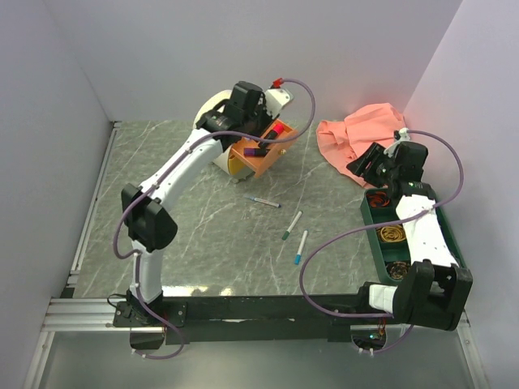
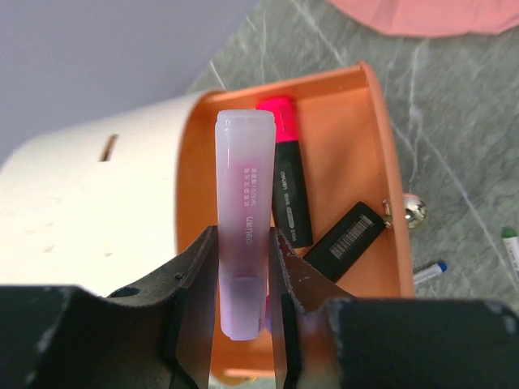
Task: Sort the stationery into containers
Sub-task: Place the pen in the drawer.
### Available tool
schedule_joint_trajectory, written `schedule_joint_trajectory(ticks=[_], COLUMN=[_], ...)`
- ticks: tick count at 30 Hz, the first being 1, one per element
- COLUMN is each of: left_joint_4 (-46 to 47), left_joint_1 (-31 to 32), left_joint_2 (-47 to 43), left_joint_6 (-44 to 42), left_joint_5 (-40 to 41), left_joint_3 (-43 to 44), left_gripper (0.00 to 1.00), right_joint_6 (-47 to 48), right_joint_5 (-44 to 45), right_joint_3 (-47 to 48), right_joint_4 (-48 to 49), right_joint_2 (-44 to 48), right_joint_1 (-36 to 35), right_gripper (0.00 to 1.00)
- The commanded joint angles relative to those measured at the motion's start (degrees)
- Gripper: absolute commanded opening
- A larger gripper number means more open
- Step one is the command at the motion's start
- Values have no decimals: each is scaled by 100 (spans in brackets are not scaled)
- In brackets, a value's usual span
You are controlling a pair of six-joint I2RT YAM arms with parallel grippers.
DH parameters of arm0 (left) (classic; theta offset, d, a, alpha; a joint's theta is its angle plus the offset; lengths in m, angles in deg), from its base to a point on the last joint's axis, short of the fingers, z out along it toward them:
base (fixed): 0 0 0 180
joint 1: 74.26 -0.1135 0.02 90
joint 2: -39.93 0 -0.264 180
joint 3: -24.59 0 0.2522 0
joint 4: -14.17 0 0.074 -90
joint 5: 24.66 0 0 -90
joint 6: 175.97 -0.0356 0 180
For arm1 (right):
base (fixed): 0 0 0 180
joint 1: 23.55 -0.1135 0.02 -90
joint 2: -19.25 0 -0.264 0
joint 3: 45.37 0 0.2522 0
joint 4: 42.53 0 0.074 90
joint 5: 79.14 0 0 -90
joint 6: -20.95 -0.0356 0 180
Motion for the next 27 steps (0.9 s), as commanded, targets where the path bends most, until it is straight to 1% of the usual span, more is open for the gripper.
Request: schedule_joint_trajectory(ticks=[1, 3, 6, 7, 10, 11, 12, 13, 14, 15, 16, 17, 18, 19, 20, 21, 22, 23, 25, 27], left_joint_4=[288, 376, 482, 482, 534, 578, 648, 745, 1024, 1210, 1429, 1701, 1730, 1713, 1695, 1704, 1695, 1678, 1642, 1642], left_joint_1=[42, 42, 42, 51, 69, 77, 77, 77, 86, 77, 77, 77, 43, 7, -45, -176, -256, -352, -642, -949], left_joint_2=[57, 40, -240, -320, -733, -873, -1170, -1356, -1532, -1925, -2120, -2296, -2533, -2623, -2710, -2894, -2992, -3080, -3387, -3659], left_joint_6=[96, 237, 413, 457, 571, 571, 537, 519, 510, 466, 431, 413, 387, 370, 361, 439, 518, 606, 861, 975], left_joint_5=[328, 496, 348, 260, -39, -109, -119, -110, -75, 56, 396, 591, 758, 943, 997, 1084, 1155, 1147, 1190, 1234], left_joint_3=[209, 226, 182, 217, 200, 148, -62, -203, -378, -580, -1061, -1274, -1546, -1680, -1829, -2161, -2312, -2444, -2778, -3050], left_gripper=[33, 49, 53, 54, 59, 62, 63, 66, 73, 79, 84, 94, 98, 99, 99, 100, 99, 100, 100, 100], right_joint_6=[28, 133, 546, 712, 1809, 2830, 3528, 4353, 6136, 6911, 7624, 8849, 9244, 9535, 9973, 10186, 10380, 10808, 11232, 11664], right_joint_5=[2, -95, -507, -935, -1753, -2487, -2869, -3143, -3276, -3173, -3032, -2866, -2586, -2417, -2285, -1971, -1820, -1679, -1267, -1072], right_joint_3=[272, 281, 263, 211, 175, 184, 236, 446, 587, 728, 964, 1036, 1080, 1098, 1098, 1098, 1098, 1107, 1133, 1194], right_joint_4=[228, 228, 210, 202, -52, -201, -490, -1380, -1929, -2413, -3262, -3575, -3761, -3858, -3842, -3824, -3754, -3736, -3675, -3648], right_joint_2=[-16, -16, 19, 19, -16, -42, -104, -165, -235, -340, -594, -727, -946, -1044, -1123, -1280, -1360, -1431, -1659, -1904], right_joint_1=[53, 53, 44, 44, -17, -52, -105, -306, -447, -631, -1024, -1254, -1457, -1598, -1913, -2046, -2187, -2449, -2679, -2934], right_gripper=[59, 61, 61, 61, 62, 62, 62, 63, 64, 64, 64, 64, 64, 64, 64, 64, 64, 63, 63, 62])
